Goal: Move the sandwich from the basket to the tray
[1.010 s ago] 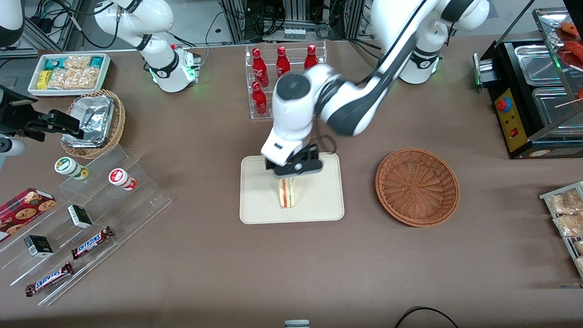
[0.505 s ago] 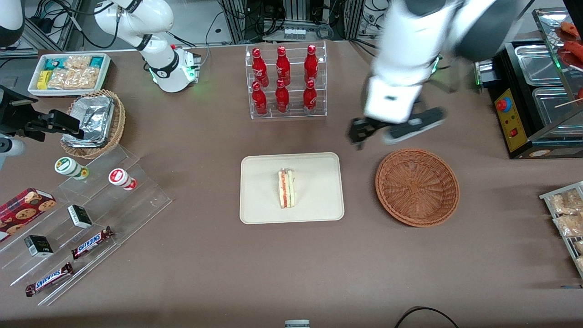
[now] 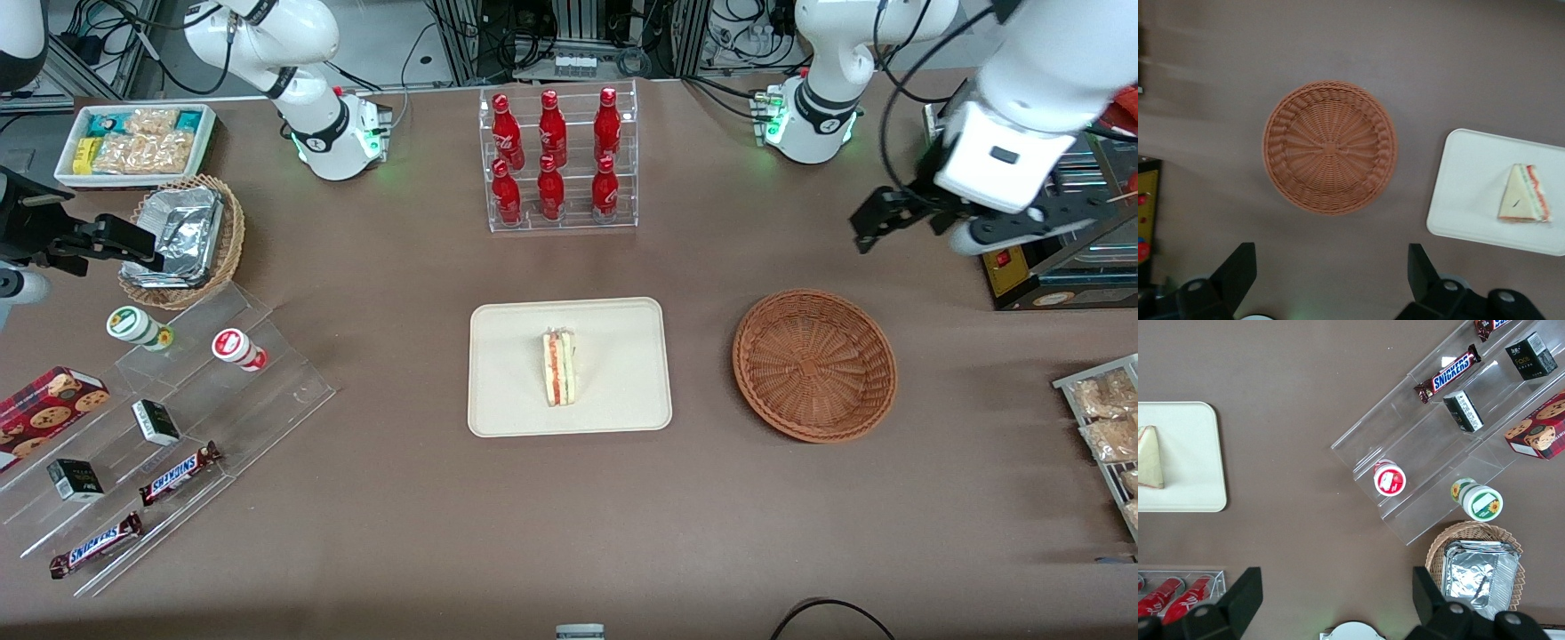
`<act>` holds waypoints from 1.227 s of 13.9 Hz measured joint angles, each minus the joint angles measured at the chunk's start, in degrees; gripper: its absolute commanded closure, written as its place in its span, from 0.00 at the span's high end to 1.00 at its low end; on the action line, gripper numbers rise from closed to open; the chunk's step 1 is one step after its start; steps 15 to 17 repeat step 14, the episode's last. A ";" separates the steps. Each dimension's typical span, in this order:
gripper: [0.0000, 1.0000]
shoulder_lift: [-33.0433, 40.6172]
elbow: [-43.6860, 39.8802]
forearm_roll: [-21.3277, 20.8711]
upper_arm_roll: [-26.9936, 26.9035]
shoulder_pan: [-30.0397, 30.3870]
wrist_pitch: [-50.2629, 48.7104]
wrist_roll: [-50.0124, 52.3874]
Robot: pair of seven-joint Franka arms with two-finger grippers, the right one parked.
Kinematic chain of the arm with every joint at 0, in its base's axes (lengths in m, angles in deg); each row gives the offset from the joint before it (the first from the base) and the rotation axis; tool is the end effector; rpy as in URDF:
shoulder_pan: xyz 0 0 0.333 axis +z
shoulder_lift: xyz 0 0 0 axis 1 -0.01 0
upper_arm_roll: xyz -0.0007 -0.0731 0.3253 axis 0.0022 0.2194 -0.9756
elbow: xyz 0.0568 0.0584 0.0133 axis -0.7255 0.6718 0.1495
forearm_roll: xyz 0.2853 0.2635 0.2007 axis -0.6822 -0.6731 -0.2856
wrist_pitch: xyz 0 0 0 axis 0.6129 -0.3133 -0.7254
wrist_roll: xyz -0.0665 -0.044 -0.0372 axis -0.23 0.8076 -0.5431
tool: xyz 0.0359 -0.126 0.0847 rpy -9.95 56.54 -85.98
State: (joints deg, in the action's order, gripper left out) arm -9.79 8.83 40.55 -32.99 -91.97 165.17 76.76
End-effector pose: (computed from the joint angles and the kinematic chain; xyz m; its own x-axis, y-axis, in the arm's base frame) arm 0.5667 -0.1287 0.6074 0.9815 0.1915 0.0013 0.1915 -0.9815 -0.0027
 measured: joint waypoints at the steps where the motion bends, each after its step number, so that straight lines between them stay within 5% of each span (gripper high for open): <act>1: 1.00 0.00 0.09 0.01 0.00 1.57 -0.84 -3.73; 8: 1.00 -0.16 -0.21 0.01 -7.27 2.76 -1.90 -18.78; 17: 1.00 -4.12 -4.92 0.01 -8.31 2.28 -1.77 -25.16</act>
